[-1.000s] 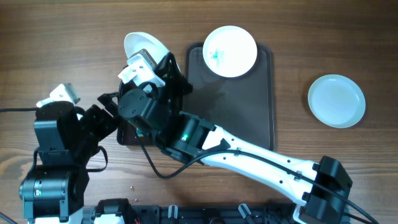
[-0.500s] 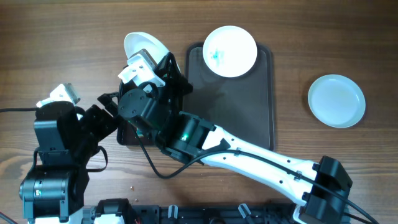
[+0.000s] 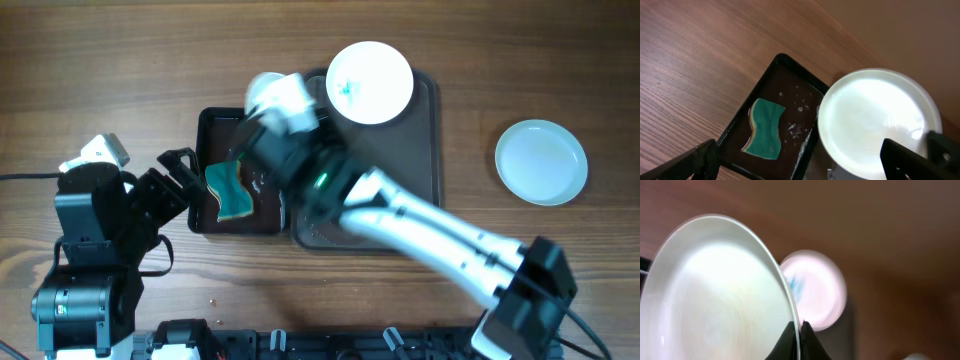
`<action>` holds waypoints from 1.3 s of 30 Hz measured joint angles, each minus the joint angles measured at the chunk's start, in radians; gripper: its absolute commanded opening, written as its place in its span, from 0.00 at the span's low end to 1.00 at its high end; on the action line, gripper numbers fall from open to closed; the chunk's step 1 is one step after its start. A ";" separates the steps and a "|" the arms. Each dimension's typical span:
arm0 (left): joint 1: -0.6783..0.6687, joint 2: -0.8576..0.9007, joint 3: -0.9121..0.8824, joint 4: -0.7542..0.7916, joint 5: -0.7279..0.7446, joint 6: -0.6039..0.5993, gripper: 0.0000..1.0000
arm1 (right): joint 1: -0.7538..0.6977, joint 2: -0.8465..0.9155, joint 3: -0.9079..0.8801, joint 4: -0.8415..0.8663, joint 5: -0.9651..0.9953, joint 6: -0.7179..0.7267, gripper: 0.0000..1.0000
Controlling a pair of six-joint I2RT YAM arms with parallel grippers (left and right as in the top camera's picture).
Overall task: Clean dirty plates on tray and stack at the side
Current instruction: 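Carry the plate right and stack it on the clean plate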
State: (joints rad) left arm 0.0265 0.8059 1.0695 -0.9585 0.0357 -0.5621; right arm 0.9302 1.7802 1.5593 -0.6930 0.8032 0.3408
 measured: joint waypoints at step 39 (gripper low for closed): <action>0.000 0.000 0.000 0.000 0.000 0.000 1.00 | -1.644 -0.154 -0.469 -0.099 -0.953 0.124 0.04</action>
State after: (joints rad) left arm 0.0265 0.8059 1.0695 -0.9585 0.0357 -0.5621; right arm -0.7139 1.6264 1.0904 -0.7921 -0.1501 0.4648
